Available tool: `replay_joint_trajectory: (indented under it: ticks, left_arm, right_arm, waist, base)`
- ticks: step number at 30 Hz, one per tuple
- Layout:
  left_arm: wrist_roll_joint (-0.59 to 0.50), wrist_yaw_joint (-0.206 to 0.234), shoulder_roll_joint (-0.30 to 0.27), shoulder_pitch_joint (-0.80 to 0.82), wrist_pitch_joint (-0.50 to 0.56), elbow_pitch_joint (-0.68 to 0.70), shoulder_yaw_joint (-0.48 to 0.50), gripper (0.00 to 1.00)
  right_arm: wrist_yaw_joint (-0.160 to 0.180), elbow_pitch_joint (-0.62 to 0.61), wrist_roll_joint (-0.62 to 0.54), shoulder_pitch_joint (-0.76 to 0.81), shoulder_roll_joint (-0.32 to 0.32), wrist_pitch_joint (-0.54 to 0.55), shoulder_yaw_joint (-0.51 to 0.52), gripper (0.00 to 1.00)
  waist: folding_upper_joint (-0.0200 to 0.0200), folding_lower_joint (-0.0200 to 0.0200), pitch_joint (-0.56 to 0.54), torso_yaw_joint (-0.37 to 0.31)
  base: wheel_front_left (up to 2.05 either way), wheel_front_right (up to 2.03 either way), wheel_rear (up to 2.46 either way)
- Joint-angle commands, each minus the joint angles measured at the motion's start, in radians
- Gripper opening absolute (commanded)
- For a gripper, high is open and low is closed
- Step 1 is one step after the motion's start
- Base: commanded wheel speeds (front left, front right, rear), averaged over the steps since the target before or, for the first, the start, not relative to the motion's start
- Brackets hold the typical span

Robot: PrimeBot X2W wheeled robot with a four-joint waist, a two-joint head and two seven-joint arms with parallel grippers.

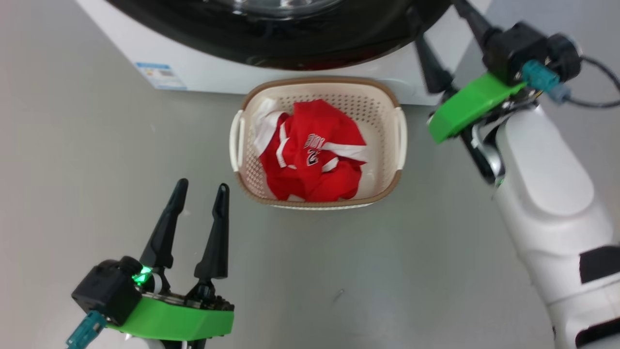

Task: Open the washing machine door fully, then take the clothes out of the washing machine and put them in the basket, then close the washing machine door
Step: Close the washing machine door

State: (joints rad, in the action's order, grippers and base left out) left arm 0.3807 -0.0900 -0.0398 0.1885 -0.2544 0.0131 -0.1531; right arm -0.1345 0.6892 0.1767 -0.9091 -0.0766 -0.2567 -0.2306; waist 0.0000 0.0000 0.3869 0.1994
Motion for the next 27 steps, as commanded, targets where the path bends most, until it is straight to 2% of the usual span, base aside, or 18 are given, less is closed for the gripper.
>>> replay_joint_trajectory:
  ticks: [1,10,18,27]
  left_arm:
    - [-0.005,-0.002,-0.011,0.015,-0.007,0.022,0.040,1.00]
    - [-0.021,0.007,-0.011,-0.019,-0.007,0.027,0.082,1.00]
    - [-0.029,0.023,-0.010,-0.070,-0.007,0.034,0.124,1.00]
    - [-0.049,0.035,-0.010,-0.151,-0.007,0.057,0.186,1.00]
  right_arm:
    - [0.004,-0.042,0.016,0.033,0.026,-0.005,-0.023,1.00]
    - [0.004,-0.218,0.066,0.247,0.026,-0.005,-0.045,1.00]
    - [0.004,-0.338,0.045,0.423,0.026,-0.005,0.015,1.00]
    - [0.004,-0.464,-0.020,0.610,0.026,-0.005,0.105,1.00]
  waist:
    - [0.0000,0.0000,-0.052,-0.061]
    - [0.0000,0.0000,-0.137,-0.169]
    - [0.0000,0.0000,-0.227,-0.232]
    - [0.0000,0.0000,-0.325,-0.266]
  base:
    - [0.00,0.00,0.00]
    - [0.00,0.00,0.00]
    - [0.00,0.00,0.00]
    - [0.00,0.00,0.00]
